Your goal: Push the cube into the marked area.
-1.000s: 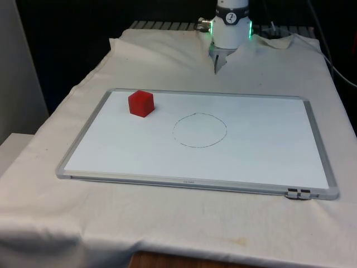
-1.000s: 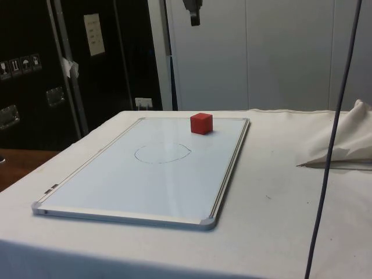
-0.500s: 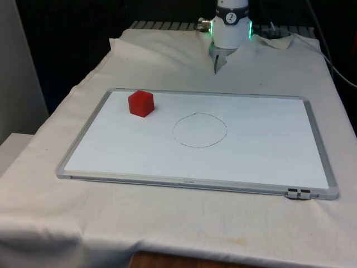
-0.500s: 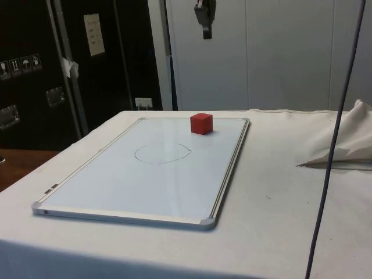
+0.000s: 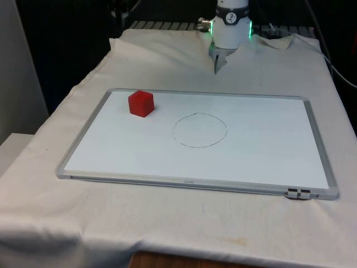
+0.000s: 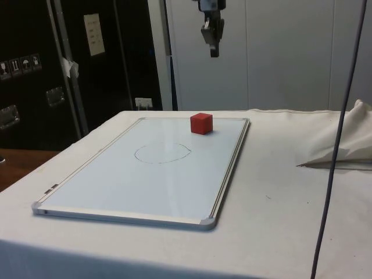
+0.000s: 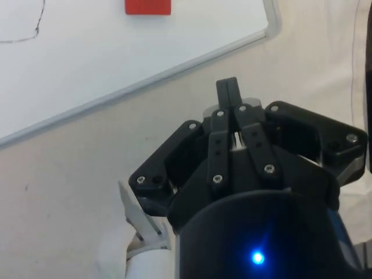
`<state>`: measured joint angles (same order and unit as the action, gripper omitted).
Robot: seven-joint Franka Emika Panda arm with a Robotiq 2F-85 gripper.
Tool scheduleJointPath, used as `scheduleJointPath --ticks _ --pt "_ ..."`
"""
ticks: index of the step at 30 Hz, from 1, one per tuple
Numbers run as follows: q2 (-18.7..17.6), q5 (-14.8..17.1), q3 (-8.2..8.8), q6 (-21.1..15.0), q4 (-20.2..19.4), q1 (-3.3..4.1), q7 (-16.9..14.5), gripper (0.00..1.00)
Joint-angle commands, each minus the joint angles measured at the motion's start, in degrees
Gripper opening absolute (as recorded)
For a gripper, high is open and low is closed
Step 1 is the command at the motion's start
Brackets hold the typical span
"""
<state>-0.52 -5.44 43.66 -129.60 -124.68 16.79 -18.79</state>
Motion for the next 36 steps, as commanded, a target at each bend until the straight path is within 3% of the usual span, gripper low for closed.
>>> scheduleJointPath --ticks 1,15,17,21,26,30,33,34,36 --pt "-0.86 0.97 0.29 -1.60 -0.57 -0.17 0.06 0.00" --pt "-8.31 7.73 1.72 -7.85 -2.23 -0.23 0.52 0.00" --pt "-8.71 7.73 1.83 -7.39 -2.01 -0.06 0.46 0.00" --pt "-11.69 10.89 1.66 -9.74 -2.29 -0.46 0.34 0.00" --pt "-14.04 12.43 1.89 -10.37 -2.06 -0.23 0.52 0.00" --pt "-16.33 15.53 1.26 -13.06 -2.81 -0.46 0.00 0.00" --pt "-17.19 16.90 1.20 -14.38 -3.21 -0.34 -0.52 0.00" --pt "-17.53 16.16 1.55 -13.35 -2.64 -0.17 -0.06 0.00" --pt "-17.48 18.16 1.03 -15.36 -3.78 -0.46 -1.38 0.00"
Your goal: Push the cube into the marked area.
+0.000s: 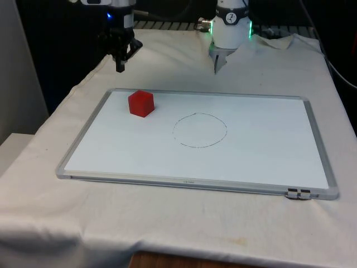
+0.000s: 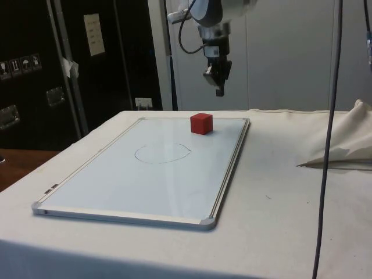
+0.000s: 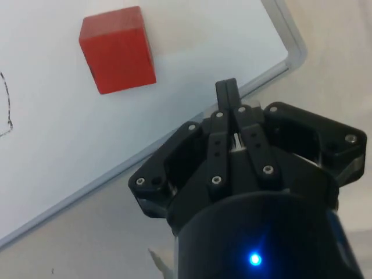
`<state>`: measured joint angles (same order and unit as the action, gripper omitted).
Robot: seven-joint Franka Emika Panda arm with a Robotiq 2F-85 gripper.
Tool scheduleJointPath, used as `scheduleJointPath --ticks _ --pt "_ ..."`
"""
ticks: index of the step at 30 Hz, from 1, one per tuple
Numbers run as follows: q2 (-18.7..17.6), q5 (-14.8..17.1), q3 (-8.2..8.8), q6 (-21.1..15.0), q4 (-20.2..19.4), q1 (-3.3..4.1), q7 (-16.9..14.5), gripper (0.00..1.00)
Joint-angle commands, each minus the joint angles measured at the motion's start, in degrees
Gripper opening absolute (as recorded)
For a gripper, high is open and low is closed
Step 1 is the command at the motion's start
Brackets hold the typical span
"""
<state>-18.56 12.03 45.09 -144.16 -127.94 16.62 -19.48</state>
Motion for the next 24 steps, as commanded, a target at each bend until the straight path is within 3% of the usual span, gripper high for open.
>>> scheduleJointPath --ticks 1,7,8,9,17,18,19,24 --pt "0.57 1.09 -0.40 -0.97 -0.69 -0.29 -0.97 0.00" --pt "0.29 4.13 -0.92 -2.01 -1.72 -0.40 -2.81 0.00" --pt "-0.06 3.04 -0.17 -1.15 -1.32 0.00 -2.12 0.00" --pt "0.17 4.58 -1.03 -2.12 -1.89 -0.40 -3.09 0.00" --pt "-3.38 10.60 -2.58 -3.67 -1.72 -0.74 -6.07 0.00" --pt "-3.61 9.74 -1.66 -3.21 -1.72 0.00 -5.39 0.00" --pt "-3.84 11.29 -2.75 -3.84 -1.60 -0.74 -6.42 0.00" --pt "-5.33 14.95 -2.98 -3.72 -1.03 -0.63 -8.71 0.00"
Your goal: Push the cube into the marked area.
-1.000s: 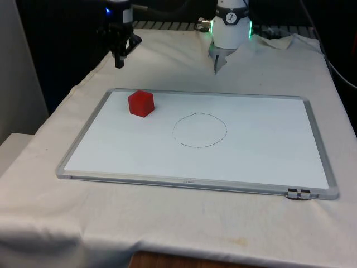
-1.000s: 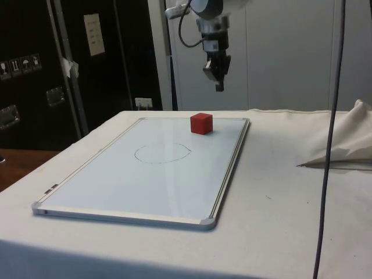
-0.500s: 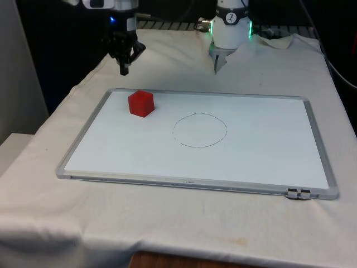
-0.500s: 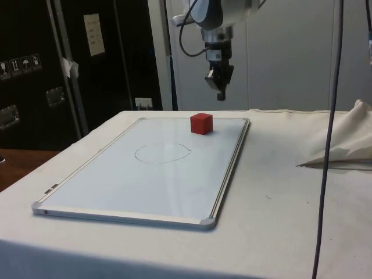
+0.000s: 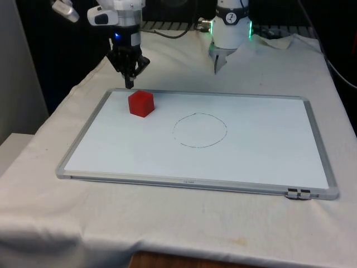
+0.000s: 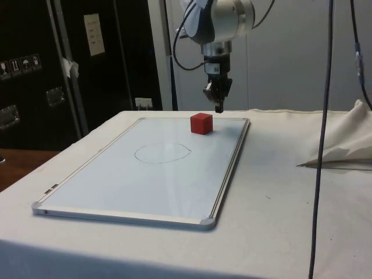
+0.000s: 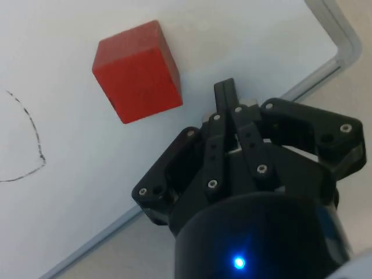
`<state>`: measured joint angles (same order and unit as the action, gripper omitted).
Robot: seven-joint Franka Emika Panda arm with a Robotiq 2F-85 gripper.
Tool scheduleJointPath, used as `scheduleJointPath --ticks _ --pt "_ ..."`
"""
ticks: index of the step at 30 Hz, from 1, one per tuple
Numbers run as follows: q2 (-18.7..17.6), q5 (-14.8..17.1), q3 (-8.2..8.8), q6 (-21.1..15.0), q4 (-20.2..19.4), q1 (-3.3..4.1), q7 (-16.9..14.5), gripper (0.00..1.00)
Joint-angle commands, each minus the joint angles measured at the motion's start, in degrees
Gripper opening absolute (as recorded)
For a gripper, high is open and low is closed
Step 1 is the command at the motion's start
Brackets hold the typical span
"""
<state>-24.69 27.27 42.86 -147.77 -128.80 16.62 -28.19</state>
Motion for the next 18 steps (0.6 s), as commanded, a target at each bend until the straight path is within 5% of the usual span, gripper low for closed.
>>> scheduleJointPath --ticks 1,2,3,10,11,12,18 --pt "0.69 0.46 -0.80 -0.11 0.00 -0.57 -0.40 0.00" --pt "0.00 0.74 -0.17 0.00 0.06 0.00 -0.46 0.00" --pt "0.46 1.83 -0.97 -0.06 0.17 -0.52 -1.26 0.00" --pt "0.40 5.44 -2.41 -0.06 0.92 -0.52 -2.92 0.00" --pt "0.00 4.35 -1.55 0.06 0.80 0.00 -2.12 0.00" --pt "0.34 5.90 -2.64 -0.17 0.92 -0.46 -3.09 0.00" --pt "0.29 8.65 -4.30 -0.69 0.52 -0.34 -3.78 0.00"
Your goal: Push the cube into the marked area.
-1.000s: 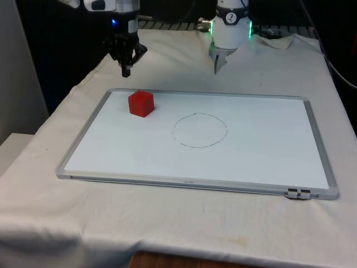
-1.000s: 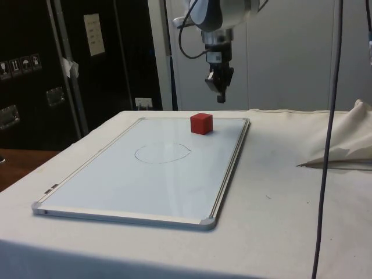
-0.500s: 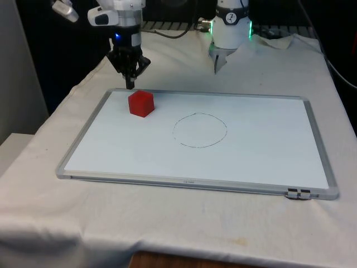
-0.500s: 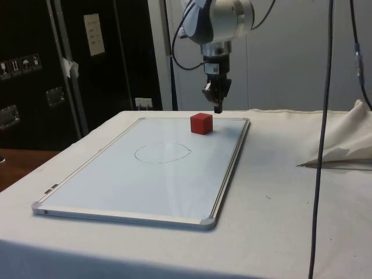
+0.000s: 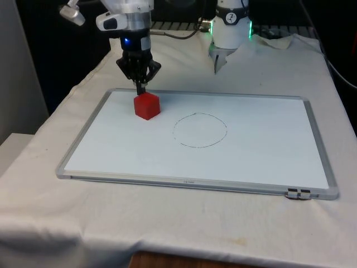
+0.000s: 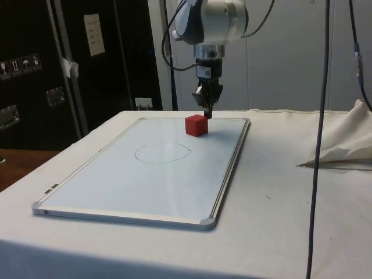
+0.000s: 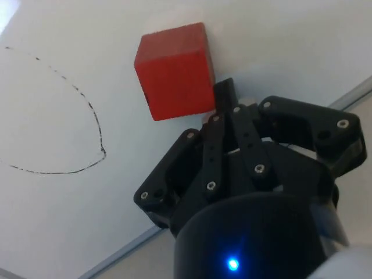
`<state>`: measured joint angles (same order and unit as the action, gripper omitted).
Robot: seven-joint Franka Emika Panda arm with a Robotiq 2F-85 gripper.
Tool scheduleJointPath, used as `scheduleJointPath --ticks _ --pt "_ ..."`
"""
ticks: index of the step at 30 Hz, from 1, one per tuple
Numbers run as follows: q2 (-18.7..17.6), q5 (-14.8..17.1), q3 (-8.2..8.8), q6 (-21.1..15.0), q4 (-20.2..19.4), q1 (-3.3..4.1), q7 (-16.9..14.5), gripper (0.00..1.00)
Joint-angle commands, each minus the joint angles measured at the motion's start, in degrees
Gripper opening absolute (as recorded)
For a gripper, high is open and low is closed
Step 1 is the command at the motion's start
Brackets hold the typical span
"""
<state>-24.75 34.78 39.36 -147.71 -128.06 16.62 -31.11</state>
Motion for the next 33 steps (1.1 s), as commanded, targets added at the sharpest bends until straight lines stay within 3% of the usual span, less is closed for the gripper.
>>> scheduleJointPath --ticks 1,2,3,9,10,11,12,15,18,19,20,27,28,29,33 --pt "0.40 1.49 -1.03 -0.74 -0.29 -0.34 -0.92 0.00" --pt "0.00 0.29 -0.23 0.00 -0.06 0.00 -0.06 0.00" --pt "0.40 1.78 -1.20 -0.80 -0.34 -0.34 -0.97 0.00" --pt "-0.52 4.07 -2.75 -0.69 0.57 -0.52 -1.49 0.00" --pt "-0.17 2.81 -1.89 -0.17 0.06 0.00 -0.80 0.00" --pt "-0.46 3.09 -2.06 -0.17 0.29 0.00 -0.80 0.00" --pt "-1.15 4.58 -3.21 -0.80 1.26 -0.63 -1.55 0.00" --pt "-3.04 6.02 -3.61 -1.60 2.92 -0.74 -2.12 0.00" --pt "-4.70 7.62 -3.72 -2.29 4.30 -0.57 -2.75 0.00" --pt "-5.10 6.82 -2.86 -1.38 4.30 0.00 -2.12 0.00" --pt "-5.16 8.14 -3.78 -2.46 4.64 -0.52 -3.04 0.00" --pt "-8.19 10.89 -4.58 -4.24 7.56 -0.69 -4.01 0.00" --pt "-8.31 9.74 -3.67 -3.32 7.10 0.00 -3.04 0.00" --pt "-8.48 11.29 -4.64 -4.30 7.91 -0.69 -4.18 0.00" --pt "-9.57 13.12 -4.64 -4.30 9.45 -0.57 -5.21 0.00"
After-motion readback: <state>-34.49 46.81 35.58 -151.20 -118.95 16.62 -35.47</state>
